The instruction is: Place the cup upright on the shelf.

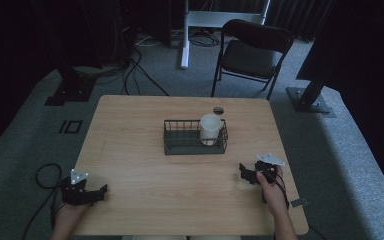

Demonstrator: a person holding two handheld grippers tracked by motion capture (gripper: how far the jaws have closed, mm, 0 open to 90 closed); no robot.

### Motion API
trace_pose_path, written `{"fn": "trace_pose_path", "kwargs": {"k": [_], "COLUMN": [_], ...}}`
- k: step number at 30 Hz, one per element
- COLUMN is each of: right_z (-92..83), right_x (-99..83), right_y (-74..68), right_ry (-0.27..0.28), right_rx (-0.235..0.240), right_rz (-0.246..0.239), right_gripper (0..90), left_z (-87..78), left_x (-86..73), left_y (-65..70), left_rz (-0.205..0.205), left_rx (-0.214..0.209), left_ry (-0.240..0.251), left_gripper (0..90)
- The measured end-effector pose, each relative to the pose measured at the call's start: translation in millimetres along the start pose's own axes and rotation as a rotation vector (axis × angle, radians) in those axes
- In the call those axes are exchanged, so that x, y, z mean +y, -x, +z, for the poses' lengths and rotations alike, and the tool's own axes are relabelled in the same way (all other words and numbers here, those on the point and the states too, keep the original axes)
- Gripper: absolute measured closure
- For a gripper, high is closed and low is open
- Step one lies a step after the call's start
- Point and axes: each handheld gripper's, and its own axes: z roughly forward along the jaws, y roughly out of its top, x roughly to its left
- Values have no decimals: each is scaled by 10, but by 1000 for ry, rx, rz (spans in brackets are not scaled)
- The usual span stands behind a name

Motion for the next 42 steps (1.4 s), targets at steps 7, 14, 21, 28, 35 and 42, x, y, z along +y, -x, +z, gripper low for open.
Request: {"fn": "trace_pose_path", "kwargs": {"k": [7,14,21,28,35,42], "right_z": [-38,-79,-154,-242,-259,-259], "right_x": [-96,-191,-272,-341,-357,-356], "right_y": [73,116,140,184,191,192], "right_ry": [-31,-69,-105,-108,-110,-111], "right_rx": [10,23,38,37,44,44], "right_rz": [-4,-25,-56,-66,-68,-66], "right_gripper": [127,127,125,123,115,114], "left_z": [0,0,0,0,0,0], "left_x": [0,0,0,0,0,0], "left_y": [0,0,0,0,0,0], "left_rz": [0,0,0,0,0,0], "left_rx": [0,0,0,0,0,0], "left_ry": [0,0,0,0,0,1], "left_gripper": [9,9,10,9,9,9]}}
